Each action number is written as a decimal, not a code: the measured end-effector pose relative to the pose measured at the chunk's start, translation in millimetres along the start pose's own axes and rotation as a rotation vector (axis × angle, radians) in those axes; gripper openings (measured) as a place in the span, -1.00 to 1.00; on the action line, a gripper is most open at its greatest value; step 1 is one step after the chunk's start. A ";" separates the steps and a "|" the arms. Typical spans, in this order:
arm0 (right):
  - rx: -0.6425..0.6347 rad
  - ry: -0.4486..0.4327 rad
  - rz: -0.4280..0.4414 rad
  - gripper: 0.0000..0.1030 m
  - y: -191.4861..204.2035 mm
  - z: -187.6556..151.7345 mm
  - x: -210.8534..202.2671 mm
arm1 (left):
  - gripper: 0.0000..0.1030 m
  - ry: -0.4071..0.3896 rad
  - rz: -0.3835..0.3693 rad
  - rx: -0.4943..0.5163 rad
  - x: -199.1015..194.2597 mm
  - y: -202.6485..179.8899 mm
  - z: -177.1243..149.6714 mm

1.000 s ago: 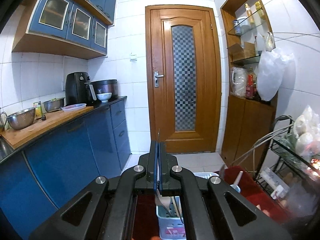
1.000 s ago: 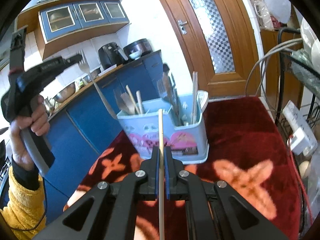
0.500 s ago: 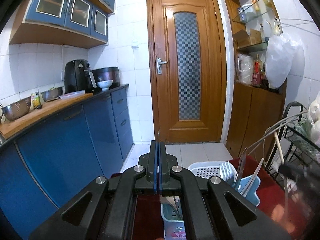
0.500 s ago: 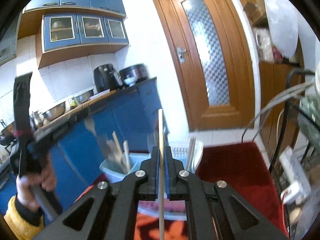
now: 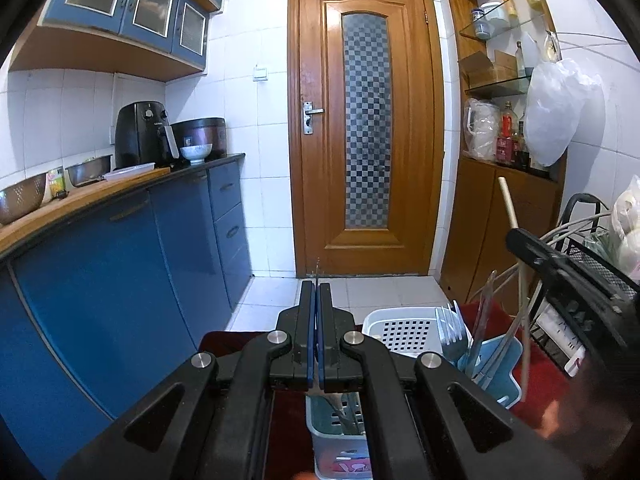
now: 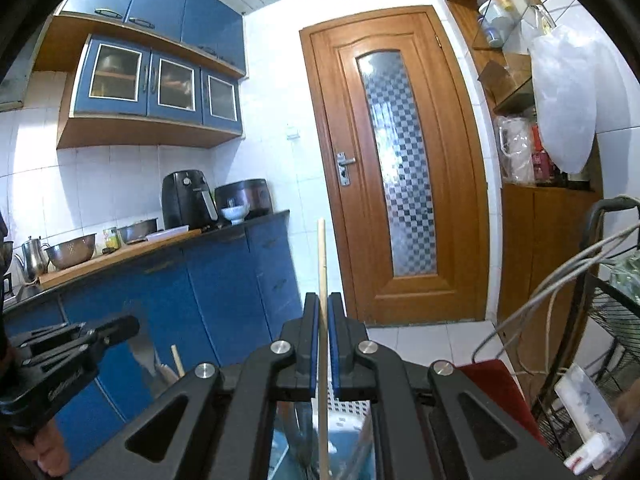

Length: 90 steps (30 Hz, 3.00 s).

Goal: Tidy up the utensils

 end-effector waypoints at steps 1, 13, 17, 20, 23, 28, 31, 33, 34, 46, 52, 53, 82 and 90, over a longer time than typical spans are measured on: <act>-0.006 -0.002 0.001 -0.89 2.0 -2.5 3.5 | -1.00 0.002 -0.002 -0.004 0.9 0.4 -2.0; 0.008 0.085 0.056 -0.77 -0.1 -36.2 2.5 | -0.99 0.039 -0.050 -0.032 4.5 -2.7 -12.3; 0.019 0.096 0.076 -0.49 -3.7 -30.9 -10.1 | -0.77 0.056 -0.089 -0.065 1.6 -6.8 -11.4; 0.010 0.090 0.085 -0.41 -3.5 -22.8 -24.7 | -0.37 0.043 -0.083 -0.041 -8.2 -12.8 -8.2; 0.006 0.097 0.100 -0.29 -1.7 -16.5 -41.4 | -0.21 0.038 -0.084 -0.014 -21.7 -20.5 -4.9; 0.046 0.159 0.120 -0.21 -2.4 -16.1 -67.2 | 0.03 0.041 -0.084 0.008 -52.0 -32.5 -5.7; 0.089 0.210 0.143 -0.20 -4.7 -20.9 -81.7 | 0.11 0.057 -0.076 0.001 -70.0 -36.3 -11.1; 0.114 0.241 0.156 -0.20 -6.4 -24.2 -91.6 | 0.16 0.066 -0.069 -0.008 -81.8 -37.9 -14.7; 0.128 0.259 0.164 -0.19 -7.3 -25.9 -97.5 | 0.18 0.069 -0.067 -0.010 -86.2 -38.9 -15.9; 0.164 0.395 0.233 -0.02 -11.7 -37.5 -169.4 | 0.22 0.093 -0.047 -0.022 -157.6 -46.3 -37.7; 0.102 0.407 0.233 0.08 -9.0 -39.7 -213.1 | 0.22 0.111 -0.037 -0.035 -188.5 -49.1 -55.1; 0.086 0.406 0.230 0.11 -8.2 -41.6 -220.1 | 0.22 0.112 -0.038 -0.037 -195.3 -50.7 -60.7; -0.087 0.365 -0.001 0.34 -11.1 -165.7 -202.5 | 0.34 0.230 -0.036 -0.169 -142.2 -54.4 -197.5; -0.076 0.388 -0.024 0.34 -13.9 -177.9 -194.6 | 0.34 0.239 -0.023 -0.172 -135.2 -52.1 -203.4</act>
Point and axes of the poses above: each gripper's, at about its wrist camera, not at the fingertips, and x roughly the way its jaws point, y to its left, z to its top, the point moved 9 cm from there along x, roughly the way its jaws point, and after that the axes turned 12 degrees about -z, right-handed, at the moved point
